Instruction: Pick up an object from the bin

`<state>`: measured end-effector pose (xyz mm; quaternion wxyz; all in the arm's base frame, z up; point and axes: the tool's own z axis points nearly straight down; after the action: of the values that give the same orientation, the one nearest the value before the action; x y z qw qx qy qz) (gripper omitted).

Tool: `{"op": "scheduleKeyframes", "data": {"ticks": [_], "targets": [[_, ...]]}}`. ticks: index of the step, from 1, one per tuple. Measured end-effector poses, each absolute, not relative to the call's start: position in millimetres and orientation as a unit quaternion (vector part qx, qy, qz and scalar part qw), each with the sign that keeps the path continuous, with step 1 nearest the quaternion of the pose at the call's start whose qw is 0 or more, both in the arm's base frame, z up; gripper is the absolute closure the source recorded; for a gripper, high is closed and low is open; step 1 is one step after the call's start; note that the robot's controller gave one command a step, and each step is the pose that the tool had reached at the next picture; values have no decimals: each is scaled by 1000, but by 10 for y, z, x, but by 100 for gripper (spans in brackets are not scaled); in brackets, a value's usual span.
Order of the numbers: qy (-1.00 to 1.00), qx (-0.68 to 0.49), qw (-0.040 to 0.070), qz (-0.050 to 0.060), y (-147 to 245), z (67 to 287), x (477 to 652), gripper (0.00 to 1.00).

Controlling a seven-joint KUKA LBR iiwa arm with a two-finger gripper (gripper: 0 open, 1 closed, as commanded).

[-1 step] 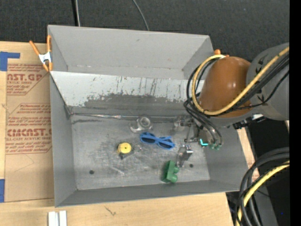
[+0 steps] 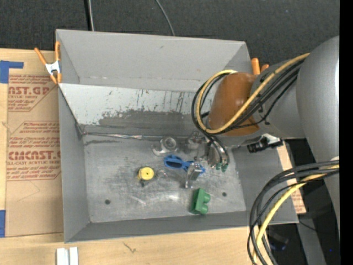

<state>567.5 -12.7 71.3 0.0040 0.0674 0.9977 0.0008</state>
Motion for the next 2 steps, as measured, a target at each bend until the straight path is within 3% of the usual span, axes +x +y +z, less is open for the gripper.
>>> {"op": "scheduleKeyframes", "data": {"ticks": [1, 2], "targets": [[998, 64, 2, 1, 115, 1015, 5657, 0], [992, 125, -1, 0, 34, 1020, 5471, 0]]}}
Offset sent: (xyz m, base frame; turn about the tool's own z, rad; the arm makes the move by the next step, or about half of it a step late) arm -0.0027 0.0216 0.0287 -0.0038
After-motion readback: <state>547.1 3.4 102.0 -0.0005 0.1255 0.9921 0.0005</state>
